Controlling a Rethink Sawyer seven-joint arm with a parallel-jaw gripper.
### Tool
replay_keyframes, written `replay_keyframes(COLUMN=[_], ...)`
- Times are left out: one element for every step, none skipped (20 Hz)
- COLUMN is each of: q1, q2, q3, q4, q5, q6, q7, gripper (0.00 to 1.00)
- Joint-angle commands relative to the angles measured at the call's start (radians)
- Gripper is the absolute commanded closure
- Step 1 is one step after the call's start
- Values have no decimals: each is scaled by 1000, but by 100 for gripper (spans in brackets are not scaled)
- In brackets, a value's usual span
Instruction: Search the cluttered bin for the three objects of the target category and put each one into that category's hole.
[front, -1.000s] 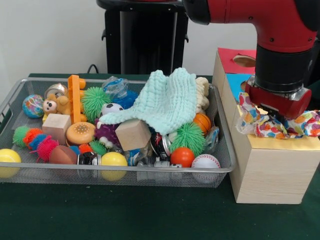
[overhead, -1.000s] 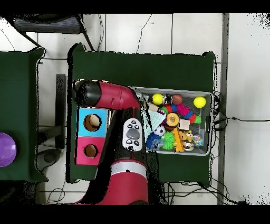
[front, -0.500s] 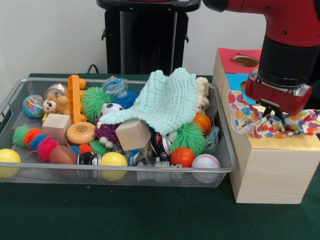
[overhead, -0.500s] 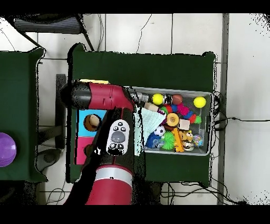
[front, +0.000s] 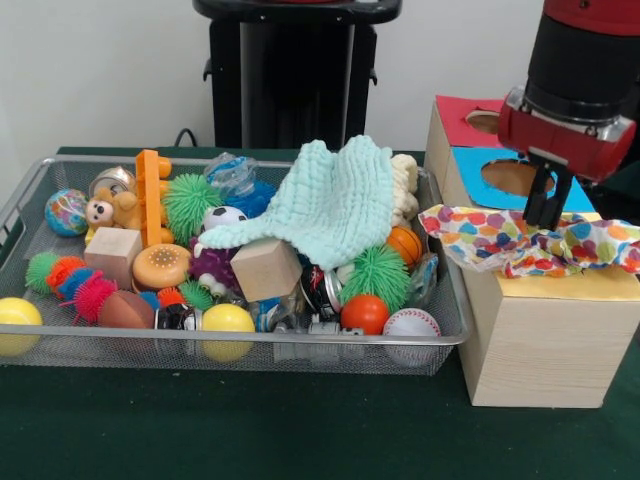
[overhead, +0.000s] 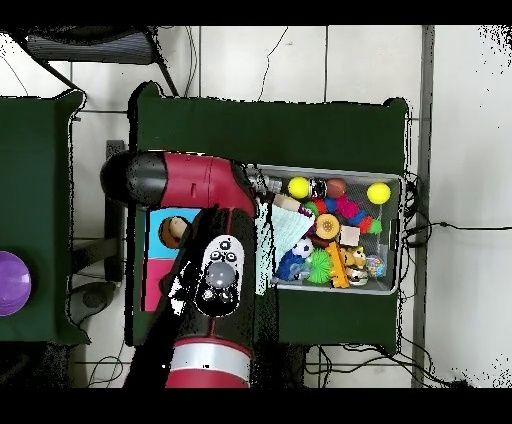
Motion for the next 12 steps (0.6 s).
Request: replay_keyframes(q1=[-50,-51,-54,-56,-57,-58,-60,-62,-66,-71,-79,-90], q2=[-72,-78,-79,-81,-84,-83,-85,-86,-86,-88,-93,-98], q3=[54,59,66,72,76,80,85,91,103,117,140,166], q4=[157,165,171,177,181,186,191,195,206,221,245,273], q5=[25,28,32,36,38,41,46,51,64,78,104,132], q6=[105,100,92,85,82,75,60,45,16,-18,-51,-95], q7=[74,72,72,71,73,75,77,78,83,89,93,96], gripper=[100,100,100,100,100,100,100,100,100,100,100,100])
